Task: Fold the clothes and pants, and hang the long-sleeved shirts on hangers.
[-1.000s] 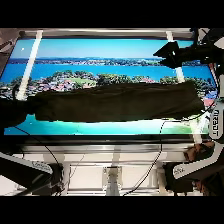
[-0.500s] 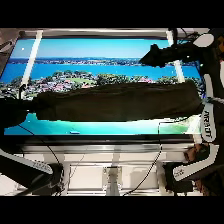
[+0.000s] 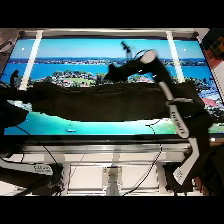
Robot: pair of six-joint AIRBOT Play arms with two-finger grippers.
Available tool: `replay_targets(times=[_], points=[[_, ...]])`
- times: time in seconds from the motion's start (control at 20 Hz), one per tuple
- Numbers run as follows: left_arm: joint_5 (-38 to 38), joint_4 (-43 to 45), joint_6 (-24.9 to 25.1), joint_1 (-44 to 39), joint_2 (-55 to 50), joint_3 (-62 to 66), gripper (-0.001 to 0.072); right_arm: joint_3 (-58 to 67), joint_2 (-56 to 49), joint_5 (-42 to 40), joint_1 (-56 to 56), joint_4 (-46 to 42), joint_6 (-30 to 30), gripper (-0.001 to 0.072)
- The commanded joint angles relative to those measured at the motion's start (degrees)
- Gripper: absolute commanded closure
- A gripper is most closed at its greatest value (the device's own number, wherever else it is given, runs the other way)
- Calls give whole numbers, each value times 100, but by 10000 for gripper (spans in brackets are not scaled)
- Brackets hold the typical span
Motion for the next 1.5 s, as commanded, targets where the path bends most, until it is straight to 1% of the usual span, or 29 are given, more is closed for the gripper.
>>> replay_targets(times=[0.0,0.1,0.2,0.3,0.4,0.45,0.5,0.55,0.6,0.7,0.75,0.8,0.85,0.9,1.05,1.15,1.3,1.45], points=[[4,-74,-553,-595,673,7,688,2,-719,-741,754,-13,807,696],[7,-74,-680,-944,892,7,688,2,-966,-968,968,-136,1440,696],[9,-74,-979,-1252,1010,7,688,2,-1134,-1121,1097,-579,2396,696],[9,-74,-1043,-1541,1029,7,688,2,-1228,-1156,1134,-953,3095,696],[31,-74,-1095,-1812,1029,7,687,2,-1266,-1158,1134,-1342,3718,697],[105,-74,-1180,-1941,1029,7,687,2,-1261,-1163,1134,-1547,3943,697],[179,-74,-1196,-2052,1029,7,687,4,-1239,-1167,1097,-1683,4024,698],[240,-74,-1298,-2159,1029,7,687,4,-1163,-1163,1034,-1832,4022,698],[278,-74,-1429,-2258,1029,7,687,2,-1001,-1185,946,-2164,4035,698],[330,-74,-1530,-2505,1029,7,688,2,-516,-1158,693,-3130,4037,697],[455,-72,-1567,-2669,1029,7,687,2,-267,-1095,522,-3593,4037,697],[662,-70,-1716,-2861,1029,7,688,2,-13,-990,304,-4000,4037,697],[868,-70,-1838,-3060,1027,7,688,2,203,-866,61,-4242,4022,696],[1082,-46,-1921,-3305,1019,7,688,2,404,-726,-208,-4332,3956,696],[1899,240,-2625,-4096,879,11,688,2,837,-350,-903,-4310,3340,696],[2345,251,-2959,-4636,680,87,688,4,1032,-55,-1222,-4315,2997,696],[2752,249,-3456,-5362,227,365,688,2,1108,127,-1515,-4315,2806,696],[3469,199,-3818,-5956,-251,658,686,2,1108,199,-1633,-4315,2809,694]])
